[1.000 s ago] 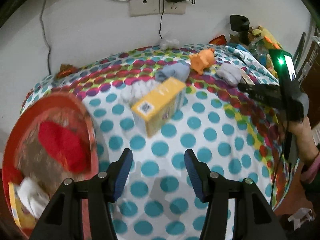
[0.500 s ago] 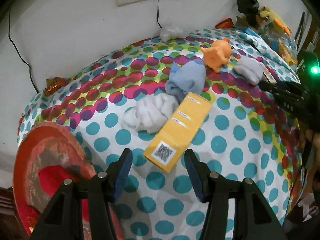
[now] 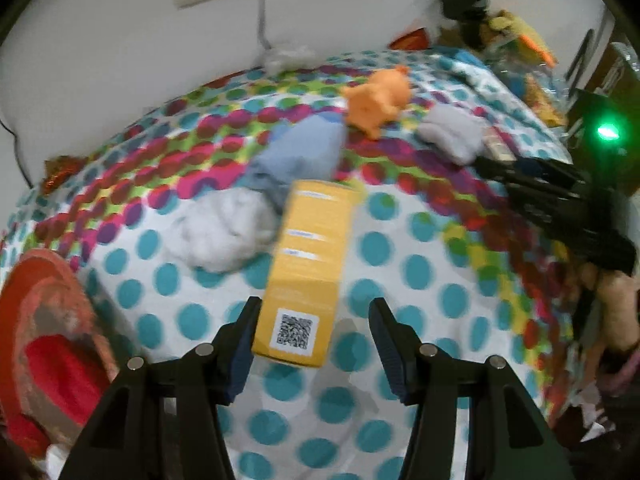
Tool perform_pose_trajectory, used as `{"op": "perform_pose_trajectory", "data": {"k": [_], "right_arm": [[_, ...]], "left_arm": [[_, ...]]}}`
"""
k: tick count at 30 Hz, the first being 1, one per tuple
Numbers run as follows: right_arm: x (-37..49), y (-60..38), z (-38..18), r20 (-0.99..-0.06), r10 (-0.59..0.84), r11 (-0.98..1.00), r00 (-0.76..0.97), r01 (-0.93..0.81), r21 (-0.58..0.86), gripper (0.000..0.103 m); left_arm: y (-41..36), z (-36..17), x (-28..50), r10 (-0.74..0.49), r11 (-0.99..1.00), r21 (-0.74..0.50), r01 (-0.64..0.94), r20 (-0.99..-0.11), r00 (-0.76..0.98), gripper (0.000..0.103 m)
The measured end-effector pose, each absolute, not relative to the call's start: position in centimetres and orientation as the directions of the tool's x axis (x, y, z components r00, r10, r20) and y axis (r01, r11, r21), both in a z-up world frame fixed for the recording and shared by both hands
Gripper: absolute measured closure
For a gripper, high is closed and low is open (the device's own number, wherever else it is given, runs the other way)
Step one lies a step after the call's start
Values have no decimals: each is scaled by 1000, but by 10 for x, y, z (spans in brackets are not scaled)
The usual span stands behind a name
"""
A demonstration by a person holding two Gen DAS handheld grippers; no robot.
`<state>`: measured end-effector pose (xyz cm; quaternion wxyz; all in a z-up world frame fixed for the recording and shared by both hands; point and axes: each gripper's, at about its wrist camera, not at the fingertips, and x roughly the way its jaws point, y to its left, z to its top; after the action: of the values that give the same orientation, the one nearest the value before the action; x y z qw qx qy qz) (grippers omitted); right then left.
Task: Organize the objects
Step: 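Grasp the yellow QR box with the left gripper while right gripper closes on the cream box, then lift the yellow QR box off the table with the left gripper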
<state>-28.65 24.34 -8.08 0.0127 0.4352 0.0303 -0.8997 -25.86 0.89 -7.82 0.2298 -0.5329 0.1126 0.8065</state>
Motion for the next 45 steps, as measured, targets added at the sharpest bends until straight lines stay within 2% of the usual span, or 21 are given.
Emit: {"op": "perform_pose_trajectory", "data": {"k": [4,9,15,20,24,32,37,41,43,44,45], "right_arm": [[-286,244,-81,-784,4,-998,-621,49,-44,70],[-286,244,-81,-784,3,-998,-621,50,-43,70],[-286,244,-81,-784,3,-998,-621,50,-43,70],[-287,248,-81,-785,9,-999,-619,33,-38,63],[-287,249,-81,-785,8,-999,-619,32,-36,63],[-288,248,-81,-785,3,-999,-619,33,-29,62],[-287,246,-81,-784,-6,-998,-620,48,-30,68],[-287,244,-81,-784,-9,-998,-621,57,-34,70],[-287,243,-81,-784,-9,-998,-621,57,-33,70],[-287,243,-82,-784,-8,-998,-621,57,-34,70],[-287,242,-82,-784,-7,-998,-621,57,-36,70]], "left_arm": [[23,-72,-250,282,-857,-88,-507,-904,-320,48],[26,-74,-259,214,-916,-50,-399,-901,-378,48],[14,-78,-259,236,-952,-117,-283,-872,-430,48],[15,-93,-259,198,-966,-105,-235,-885,-421,49],[15,-98,-255,199,-969,-111,-221,-877,-436,56],[28,-104,-250,145,-971,-26,-236,-852,-503,56],[30,-106,-247,144,-974,-20,-227,-828,-542,54],[32,-108,-246,146,-974,-19,-226,-814,-562,48],[32,-109,-246,133,-977,-11,-215,-813,-566,36],[28,-111,-247,112,-982,-7,-186,-818,-564,18],[25,-113,-248,109,-987,-21,-162,-824,-557,13]]}}
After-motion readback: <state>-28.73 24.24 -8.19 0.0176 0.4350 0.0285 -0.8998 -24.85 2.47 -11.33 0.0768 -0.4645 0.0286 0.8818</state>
